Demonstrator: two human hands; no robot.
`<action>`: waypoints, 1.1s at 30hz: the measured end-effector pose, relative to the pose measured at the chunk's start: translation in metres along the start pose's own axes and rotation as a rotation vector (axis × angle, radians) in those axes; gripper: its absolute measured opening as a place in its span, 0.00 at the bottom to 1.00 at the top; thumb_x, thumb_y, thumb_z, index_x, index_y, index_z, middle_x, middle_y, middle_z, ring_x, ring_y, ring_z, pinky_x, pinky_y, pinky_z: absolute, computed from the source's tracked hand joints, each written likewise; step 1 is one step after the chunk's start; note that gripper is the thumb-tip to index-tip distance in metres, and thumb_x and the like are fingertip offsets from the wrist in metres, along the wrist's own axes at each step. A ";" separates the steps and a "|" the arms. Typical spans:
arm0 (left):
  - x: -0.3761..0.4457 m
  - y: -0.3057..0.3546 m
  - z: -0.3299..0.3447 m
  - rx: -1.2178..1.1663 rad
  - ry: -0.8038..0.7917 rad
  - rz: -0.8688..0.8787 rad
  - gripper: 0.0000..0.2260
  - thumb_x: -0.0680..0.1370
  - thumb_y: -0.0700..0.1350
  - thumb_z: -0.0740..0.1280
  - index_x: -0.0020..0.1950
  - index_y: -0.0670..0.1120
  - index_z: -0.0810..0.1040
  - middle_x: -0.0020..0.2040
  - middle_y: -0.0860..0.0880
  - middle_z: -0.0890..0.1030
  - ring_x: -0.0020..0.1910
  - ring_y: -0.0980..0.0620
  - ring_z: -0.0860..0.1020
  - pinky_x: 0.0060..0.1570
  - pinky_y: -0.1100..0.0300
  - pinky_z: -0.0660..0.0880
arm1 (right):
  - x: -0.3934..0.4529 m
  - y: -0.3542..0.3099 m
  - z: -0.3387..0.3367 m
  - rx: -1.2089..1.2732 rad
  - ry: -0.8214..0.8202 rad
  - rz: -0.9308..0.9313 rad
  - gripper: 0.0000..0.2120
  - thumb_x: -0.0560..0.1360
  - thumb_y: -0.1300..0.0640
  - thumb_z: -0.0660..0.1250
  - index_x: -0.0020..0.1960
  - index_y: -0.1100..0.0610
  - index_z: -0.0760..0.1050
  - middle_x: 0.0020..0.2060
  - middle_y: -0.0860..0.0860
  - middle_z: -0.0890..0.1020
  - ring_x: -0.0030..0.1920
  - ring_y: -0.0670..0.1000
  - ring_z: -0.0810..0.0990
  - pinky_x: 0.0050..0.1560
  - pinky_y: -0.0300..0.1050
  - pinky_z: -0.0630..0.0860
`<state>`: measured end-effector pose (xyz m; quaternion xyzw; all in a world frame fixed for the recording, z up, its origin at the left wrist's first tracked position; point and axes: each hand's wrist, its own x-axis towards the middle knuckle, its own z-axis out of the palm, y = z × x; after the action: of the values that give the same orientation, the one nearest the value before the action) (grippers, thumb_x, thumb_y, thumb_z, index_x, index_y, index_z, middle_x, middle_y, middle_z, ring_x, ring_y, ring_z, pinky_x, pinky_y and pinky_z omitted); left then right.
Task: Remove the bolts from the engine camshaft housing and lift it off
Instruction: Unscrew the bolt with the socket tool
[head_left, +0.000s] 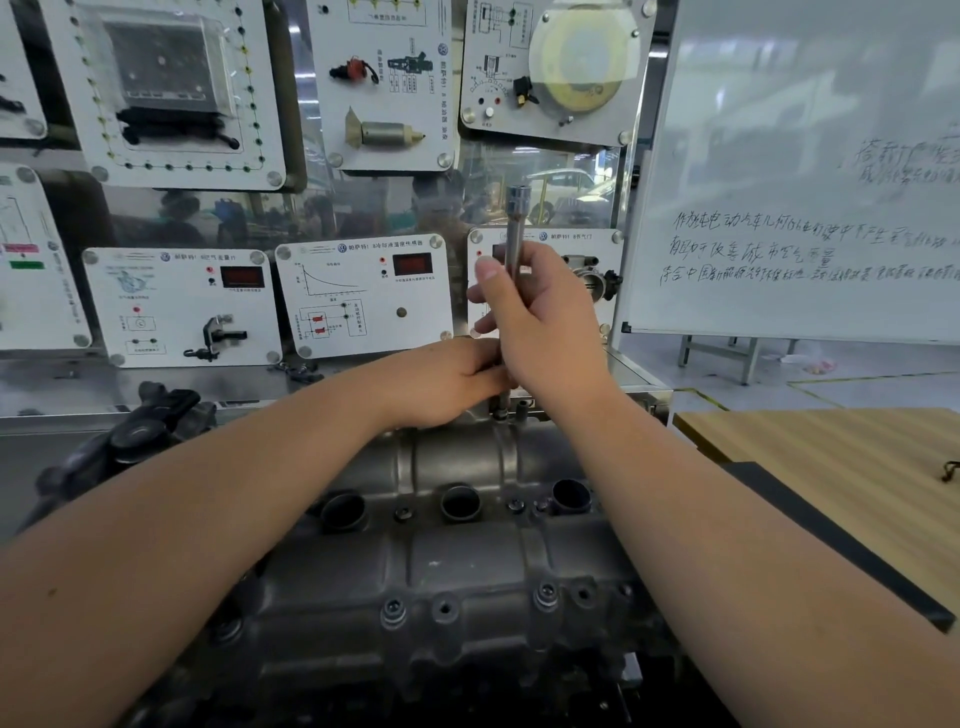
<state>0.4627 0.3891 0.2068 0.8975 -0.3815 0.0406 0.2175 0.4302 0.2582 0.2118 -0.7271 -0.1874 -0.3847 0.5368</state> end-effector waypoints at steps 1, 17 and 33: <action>0.000 0.000 0.000 0.010 0.004 0.004 0.13 0.85 0.56 0.56 0.52 0.53 0.77 0.52 0.47 0.82 0.52 0.47 0.80 0.59 0.43 0.75 | 0.000 0.001 0.000 0.001 0.017 -0.001 0.04 0.81 0.48 0.65 0.53 0.48 0.73 0.39 0.45 0.85 0.34 0.43 0.83 0.36 0.36 0.77; 0.000 -0.002 -0.001 -0.068 0.062 0.039 0.10 0.84 0.52 0.62 0.57 0.48 0.79 0.51 0.55 0.81 0.51 0.54 0.80 0.57 0.49 0.75 | 0.001 0.002 0.000 0.012 0.049 0.051 0.07 0.81 0.49 0.66 0.56 0.49 0.71 0.42 0.46 0.86 0.35 0.44 0.84 0.39 0.42 0.80; 0.001 -0.005 0.000 -0.110 0.101 0.050 0.08 0.84 0.51 0.62 0.58 0.51 0.78 0.52 0.55 0.83 0.52 0.60 0.79 0.55 0.55 0.74 | 0.002 0.000 -0.001 0.026 0.075 0.063 0.04 0.81 0.51 0.66 0.48 0.49 0.72 0.38 0.45 0.86 0.35 0.45 0.84 0.39 0.44 0.81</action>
<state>0.4663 0.3913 0.2051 0.8712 -0.3940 0.0703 0.2843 0.4309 0.2576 0.2134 -0.7106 -0.1493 -0.3920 0.5649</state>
